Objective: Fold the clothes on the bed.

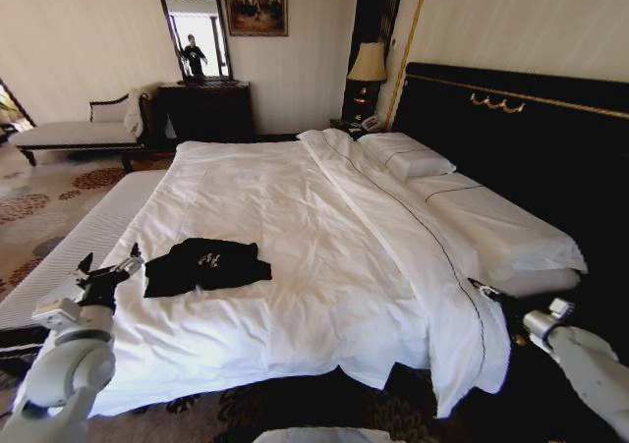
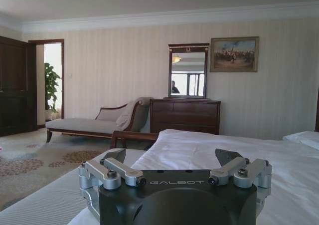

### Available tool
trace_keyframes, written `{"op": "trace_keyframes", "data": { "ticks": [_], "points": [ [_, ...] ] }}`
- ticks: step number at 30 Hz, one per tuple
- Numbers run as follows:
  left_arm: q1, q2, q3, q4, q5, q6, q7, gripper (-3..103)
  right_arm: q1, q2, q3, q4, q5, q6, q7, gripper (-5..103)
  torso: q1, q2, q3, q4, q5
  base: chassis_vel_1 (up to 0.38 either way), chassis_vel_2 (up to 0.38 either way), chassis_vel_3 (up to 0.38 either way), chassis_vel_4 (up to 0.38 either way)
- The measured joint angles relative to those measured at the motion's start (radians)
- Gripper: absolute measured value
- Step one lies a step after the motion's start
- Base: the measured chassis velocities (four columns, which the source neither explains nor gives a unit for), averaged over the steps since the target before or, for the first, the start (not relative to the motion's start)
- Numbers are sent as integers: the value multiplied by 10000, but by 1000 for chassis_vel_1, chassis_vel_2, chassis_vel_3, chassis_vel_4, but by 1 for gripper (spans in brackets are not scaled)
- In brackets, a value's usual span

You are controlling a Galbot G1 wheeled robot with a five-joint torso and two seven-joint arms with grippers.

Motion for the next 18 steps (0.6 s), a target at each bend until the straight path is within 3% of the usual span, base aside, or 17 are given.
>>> {"op": "trace_keyframes", "data": {
  "ticks": [3,6,13,18],
  "points": [
    [-63,-15,65,49,17,-8,1,100,-259,-76,203,93,13,55,-9,12,0,0,0,2,1,0,0,0,0],
    [-111,-17,107,89,24,-15,5,100,-491,-152,412,240,33,76,22,3,0,0,0,4,2,0,0,0,0],
    [-243,-17,210,203,31,-40,17,100,-1077,-271,976,1038,71,155,405,1,0,0,1,-8,3,0,0,0,0],
    [-369,-15,272,315,30,-81,36,100,-1710,-384,1518,2531,123,113,1510,1,0,0,0,-12,1,0,0,0,0]
  ]
}}
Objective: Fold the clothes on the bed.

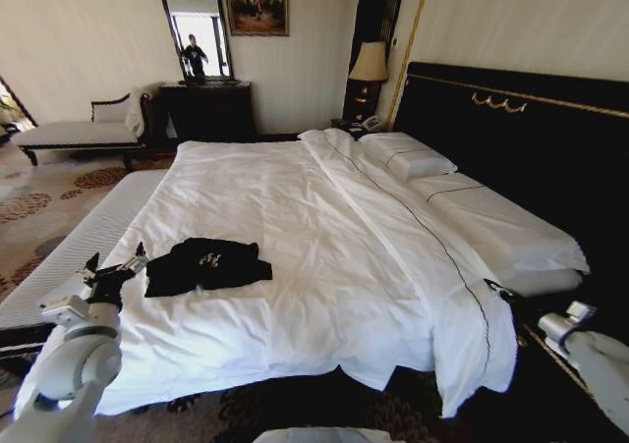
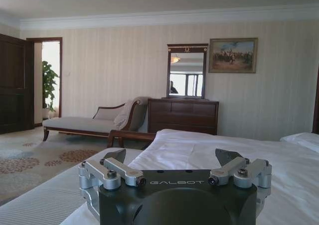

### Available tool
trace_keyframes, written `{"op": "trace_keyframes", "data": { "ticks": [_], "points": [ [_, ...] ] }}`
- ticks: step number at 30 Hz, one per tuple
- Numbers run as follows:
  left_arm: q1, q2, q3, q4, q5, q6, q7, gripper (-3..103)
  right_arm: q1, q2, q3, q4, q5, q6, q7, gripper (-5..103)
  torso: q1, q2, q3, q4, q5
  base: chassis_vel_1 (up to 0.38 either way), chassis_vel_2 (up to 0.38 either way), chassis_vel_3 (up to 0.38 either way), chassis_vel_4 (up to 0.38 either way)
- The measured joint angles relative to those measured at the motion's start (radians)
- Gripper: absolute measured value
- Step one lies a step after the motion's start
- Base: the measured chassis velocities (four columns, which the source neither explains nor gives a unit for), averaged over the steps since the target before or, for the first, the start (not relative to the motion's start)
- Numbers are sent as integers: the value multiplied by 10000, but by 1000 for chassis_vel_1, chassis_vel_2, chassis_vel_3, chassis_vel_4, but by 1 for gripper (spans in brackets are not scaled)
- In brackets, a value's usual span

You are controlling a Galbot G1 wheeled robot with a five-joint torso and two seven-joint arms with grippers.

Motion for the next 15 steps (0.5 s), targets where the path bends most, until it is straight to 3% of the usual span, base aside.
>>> {"op": "trace_keyframes", "data": {
  "ticks": [3,5,6,8,9,11,15],
  "points": [
    [-61,-9,20,143,-2,-97,46,100,-401,-130,390,1117,-41,-223,1726,1,1,0,0,13,-2,0,0,0,0],
    [-67,-11,21,159,-2,-110,54,100,-438,-158,423,1224,-47,-264,2002,1,0,0,0,14,-2,0,0,0,0],
    [-97,-15,31,217,-2,-157,90,100,-527,-278,529,1517,-52,-484,2963,1,0,0,0,15,0,0,0,0,0],
    [-143,-21,50,252,-10,-181,111,100,-598,-437,620,1725,-7,-749,3819,1,1,0,0,16,0,0,0,0,0],
    [-143,-21,50,252,-10,-181,111,100,-598,-437,620,1725,-7,-749,3819,1,1,0,0,16,0,0,0,0,0],
    [-212,-31,80,294,-30,-211,117,100,-771,-686,767,1867,71,-1016,4555,1,1,0,0,20,1,0,0,0,0],
    [-285,-47,124,357,-44,-239,126,100,-1135,-895,1066,1984,175,-1150,4799,1,2,-1,1,23,2,0,0,0,0]
  ]
}}
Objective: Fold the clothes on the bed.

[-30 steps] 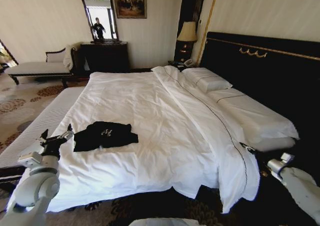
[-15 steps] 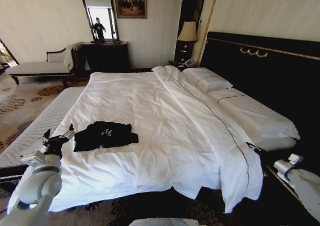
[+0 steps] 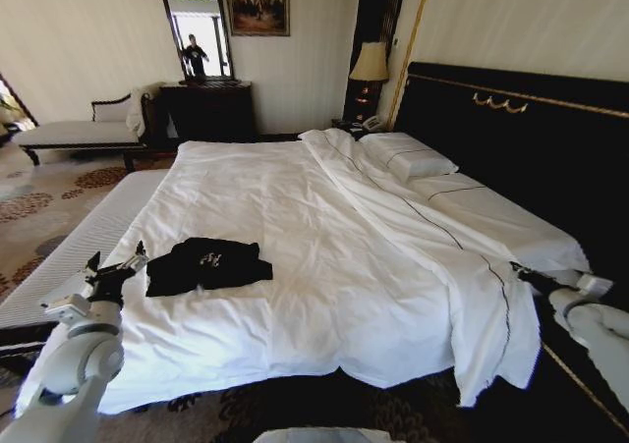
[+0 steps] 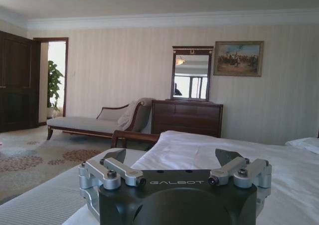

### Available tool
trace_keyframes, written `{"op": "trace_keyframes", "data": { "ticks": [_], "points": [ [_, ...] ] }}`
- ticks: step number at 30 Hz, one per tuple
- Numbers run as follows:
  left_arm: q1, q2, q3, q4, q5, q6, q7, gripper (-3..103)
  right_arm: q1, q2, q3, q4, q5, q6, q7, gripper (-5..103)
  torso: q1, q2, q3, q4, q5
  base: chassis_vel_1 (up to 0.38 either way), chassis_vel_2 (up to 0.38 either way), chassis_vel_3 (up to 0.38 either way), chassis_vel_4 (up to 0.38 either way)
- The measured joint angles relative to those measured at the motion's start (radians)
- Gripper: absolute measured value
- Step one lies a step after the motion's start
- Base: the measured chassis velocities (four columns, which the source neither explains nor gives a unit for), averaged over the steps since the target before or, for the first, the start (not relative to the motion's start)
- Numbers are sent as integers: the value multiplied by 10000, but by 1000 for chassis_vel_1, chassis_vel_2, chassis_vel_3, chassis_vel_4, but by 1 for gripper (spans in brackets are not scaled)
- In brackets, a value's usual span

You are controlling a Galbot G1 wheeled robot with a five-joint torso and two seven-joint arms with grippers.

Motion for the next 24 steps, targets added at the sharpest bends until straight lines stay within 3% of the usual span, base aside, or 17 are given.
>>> {"op": "trace_keyframes", "data": {
  "ticks": [11,16,18,19,21,24],
  "points": [
    [-242,-48,248,211,3,-46,23,100,-2089,-251,1808,890,286,-287,72,1,1,0,-1,-5,1,0,0,0,0],
    [-291,-70,343,263,63,-71,46,100,-3078,119,2492,2003,330,-269,47,-2,0,1,-2,-23,-8,0,0,0,0],
    [-276,-83,375,250,104,-78,56,100,-3403,510,2607,2731,182,-245,188,8,-3,1,-3,-48,-10,0,0,0,0],
    [-256,-83,380,222,111,-79,60,100,-3464,655,2631,2997,152,-248,349,14,-5,3,-3,-48,-9,0,0,0,0],
    [-243,-79,381,205,112,-80,64,100,-3492,715,2648,3131,149,-255,459,14,-6,3,-3,-43,-9,0,0,0,0],
    [-180,-11,314,150,65,-96,69,100,-3907,923,2998,4093,144,-535,1775,30,-6,3,-3,-15,-5,0,0,0,0]
  ]
}}
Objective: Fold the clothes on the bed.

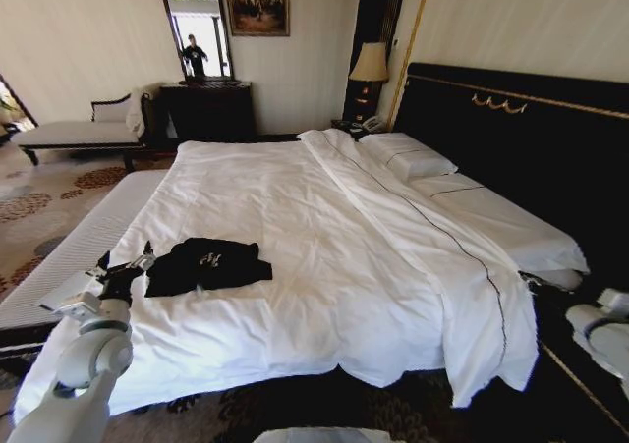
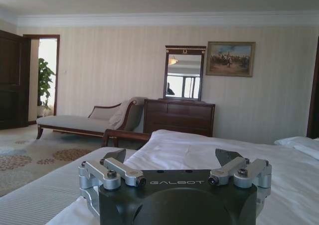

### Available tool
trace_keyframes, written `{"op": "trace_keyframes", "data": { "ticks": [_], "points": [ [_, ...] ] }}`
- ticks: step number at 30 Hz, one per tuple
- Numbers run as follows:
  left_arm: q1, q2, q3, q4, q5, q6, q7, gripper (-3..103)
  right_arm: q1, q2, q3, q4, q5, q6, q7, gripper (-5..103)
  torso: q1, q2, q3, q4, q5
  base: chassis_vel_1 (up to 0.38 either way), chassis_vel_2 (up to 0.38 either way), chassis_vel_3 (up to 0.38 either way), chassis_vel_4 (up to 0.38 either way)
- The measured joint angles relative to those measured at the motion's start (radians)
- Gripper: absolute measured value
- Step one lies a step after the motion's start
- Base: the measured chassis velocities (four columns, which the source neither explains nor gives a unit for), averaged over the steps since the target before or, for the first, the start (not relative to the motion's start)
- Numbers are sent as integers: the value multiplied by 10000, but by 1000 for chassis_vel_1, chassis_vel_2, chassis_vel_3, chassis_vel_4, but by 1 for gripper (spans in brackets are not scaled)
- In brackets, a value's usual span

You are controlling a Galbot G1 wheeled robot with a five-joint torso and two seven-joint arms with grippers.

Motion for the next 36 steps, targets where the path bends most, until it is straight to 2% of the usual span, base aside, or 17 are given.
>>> {"op": "trace_keyframes", "data": {
  "ticks": [2,3,6,8,9,12,15,18,20,24,36],
  "points": [
    [13,14,-25,-6,-22,-12,0,100,-105,3,124,184,29,-110,294,30,1,0,0,4,-1,0,0,0,0],
    [43,29,-69,-8,-53,-41,8,100,-330,-3,405,546,216,-273,732,41,2,0,1,4,-1,0,0,0,0],
    [83,29,-102,-8,-71,-105,61,100,-793,-4,873,1243,483,-311,908,46,3,0,2,2,-4,0,0,0,0],
    [97,3,-105,3,-70,-147,87,100,-1187,137,1097,2009,493,-228,843,57,2,0,1,-1,-8,0,0,0,0],
    [100,-12,-94,5,-65,-154,94,100,-1305,292,1075,2434,391,-195,803,62,2,0,1,-1,-3,0,0,0,0],
    [102,-18,-67,-2,-53,-157,99,100,-1339,522,826,2901,37,-157,803,68,1,1,0,0,-2,0,0,0,0],
    [131,4,-60,-70,-48,-157,103,100,-1356,871,194,3423,-663,-108,936,84,5,-1,3,4,1,0,0,0,0],
    [172,32,-94,-96,-50,-157,104,100,-1453,1036,-131,3685,-1072,-96,1014,90,6,-1,3,4,1,0,0,0,0],
    [218,61,-146,-103,-52,-157,103,100,-1604,1163,-505,3911,-1675,-96,1270,98,5,-1,3,0,1,0,0,0,0],
    [246,69,-169,-145,-55,-157,104,100,-1690,1188,-996,3950,-2497,-112,1784,100,4,-1,2,2,1,0,0,0,0],
    [331,-22,-174,-227,16,-157,103,100,-1334,1222,-2090,4075,-2681,24,2600,100,5,-2,2,4,0,0,0,0,0]
  ]
}}
